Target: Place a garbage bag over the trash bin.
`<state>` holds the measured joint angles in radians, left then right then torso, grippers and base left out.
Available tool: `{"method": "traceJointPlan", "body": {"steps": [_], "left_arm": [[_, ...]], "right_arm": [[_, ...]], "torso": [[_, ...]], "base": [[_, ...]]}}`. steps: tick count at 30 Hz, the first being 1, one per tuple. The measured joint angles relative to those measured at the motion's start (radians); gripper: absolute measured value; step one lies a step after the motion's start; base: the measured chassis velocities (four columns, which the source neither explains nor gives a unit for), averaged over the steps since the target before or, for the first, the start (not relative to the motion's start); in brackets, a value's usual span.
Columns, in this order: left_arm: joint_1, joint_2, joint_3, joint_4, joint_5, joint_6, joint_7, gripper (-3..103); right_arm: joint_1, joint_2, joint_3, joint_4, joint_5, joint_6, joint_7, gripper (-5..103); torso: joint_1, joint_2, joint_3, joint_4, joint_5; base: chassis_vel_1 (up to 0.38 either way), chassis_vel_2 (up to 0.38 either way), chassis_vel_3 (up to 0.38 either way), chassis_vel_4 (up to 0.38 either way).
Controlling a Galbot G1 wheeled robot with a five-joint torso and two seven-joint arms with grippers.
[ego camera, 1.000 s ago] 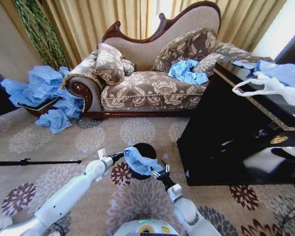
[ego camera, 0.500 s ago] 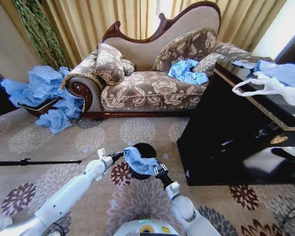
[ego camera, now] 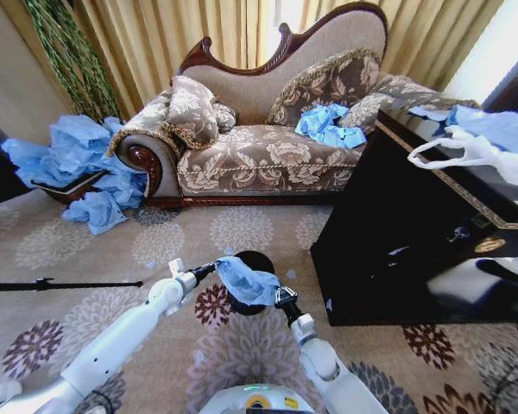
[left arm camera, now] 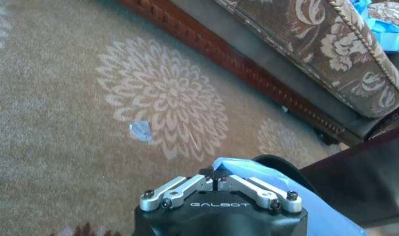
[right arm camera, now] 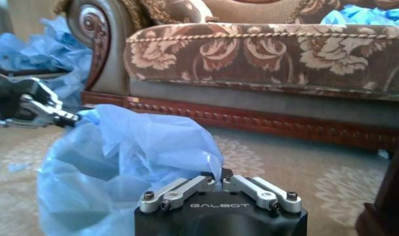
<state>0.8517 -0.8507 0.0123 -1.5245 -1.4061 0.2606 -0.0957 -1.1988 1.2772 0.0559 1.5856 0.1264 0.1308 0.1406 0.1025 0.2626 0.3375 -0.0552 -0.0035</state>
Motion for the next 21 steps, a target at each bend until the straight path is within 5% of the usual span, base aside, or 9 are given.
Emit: {"method": "traceJointPlan", "body": {"steps": [21], "left_arm": [[-0.088,-0.148,0.012,0.181,0.048,-0.021,0.018,0]], "right_arm": [[0.170,0.112,0.040,-0.245,-0.054,0.064,-0.010,0]], "torso": [[0.000,0.000,0.000,-0.0001,0.0000]], "base": [[0.000,0.000,0.000,0.000]]}}
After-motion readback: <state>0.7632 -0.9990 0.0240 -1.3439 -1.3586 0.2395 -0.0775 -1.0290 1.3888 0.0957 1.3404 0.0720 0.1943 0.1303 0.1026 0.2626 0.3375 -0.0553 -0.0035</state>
